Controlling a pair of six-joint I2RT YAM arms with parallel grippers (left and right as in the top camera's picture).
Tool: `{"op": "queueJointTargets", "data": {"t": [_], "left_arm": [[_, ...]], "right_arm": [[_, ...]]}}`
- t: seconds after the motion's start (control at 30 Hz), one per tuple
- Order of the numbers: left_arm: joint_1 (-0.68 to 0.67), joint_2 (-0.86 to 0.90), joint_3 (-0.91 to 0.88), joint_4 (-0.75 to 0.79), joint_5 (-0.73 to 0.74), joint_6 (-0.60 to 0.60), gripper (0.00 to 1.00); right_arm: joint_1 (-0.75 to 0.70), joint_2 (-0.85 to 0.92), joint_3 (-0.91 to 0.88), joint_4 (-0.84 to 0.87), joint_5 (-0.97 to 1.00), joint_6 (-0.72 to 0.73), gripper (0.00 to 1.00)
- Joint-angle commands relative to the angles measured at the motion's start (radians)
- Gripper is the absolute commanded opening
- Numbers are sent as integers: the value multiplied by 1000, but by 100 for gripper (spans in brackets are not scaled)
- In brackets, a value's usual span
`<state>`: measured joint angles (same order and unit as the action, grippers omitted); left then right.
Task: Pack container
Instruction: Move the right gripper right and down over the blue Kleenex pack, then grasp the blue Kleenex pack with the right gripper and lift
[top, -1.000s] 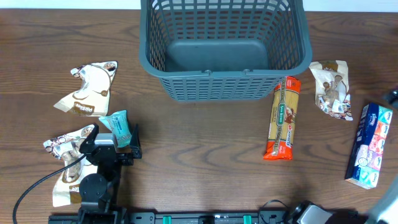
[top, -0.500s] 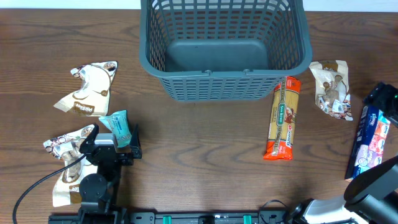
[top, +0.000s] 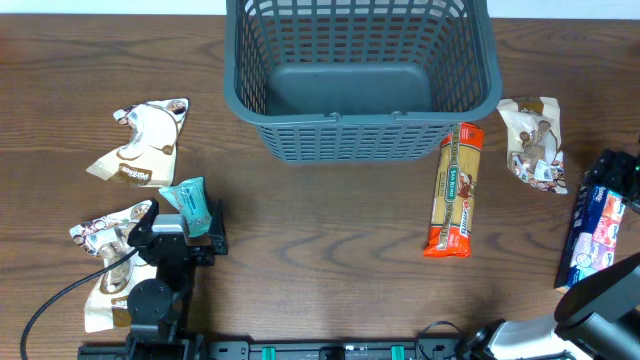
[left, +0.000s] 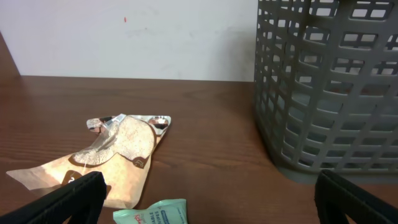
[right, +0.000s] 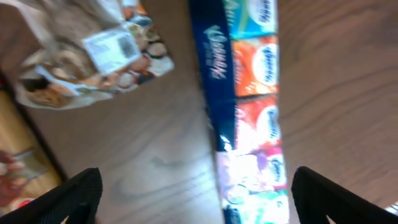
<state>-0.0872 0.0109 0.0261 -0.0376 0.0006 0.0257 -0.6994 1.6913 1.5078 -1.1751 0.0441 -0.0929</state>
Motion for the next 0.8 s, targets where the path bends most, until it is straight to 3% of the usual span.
{"op": "queueJointTargets", "data": {"t": [0.0, 0.07, 0.4, 0.77], "left_arm": [[-4, -7, -22, -36, -9, -2, 99], [-4, -7, -22, -36, -9, -2, 99], [-4, -7, -22, -36, -9, -2, 99], [-4, -7, -22, -36, -9, -2, 99]], "right_arm": [[-41, -13, 3, -3, 100, -47, 95], [-63, -13, 3, -7, 113, -47, 99], [-175, 48, 1, 16, -27, -107, 99], [-157, 234, 0, 64, -59, -107, 99]]}}
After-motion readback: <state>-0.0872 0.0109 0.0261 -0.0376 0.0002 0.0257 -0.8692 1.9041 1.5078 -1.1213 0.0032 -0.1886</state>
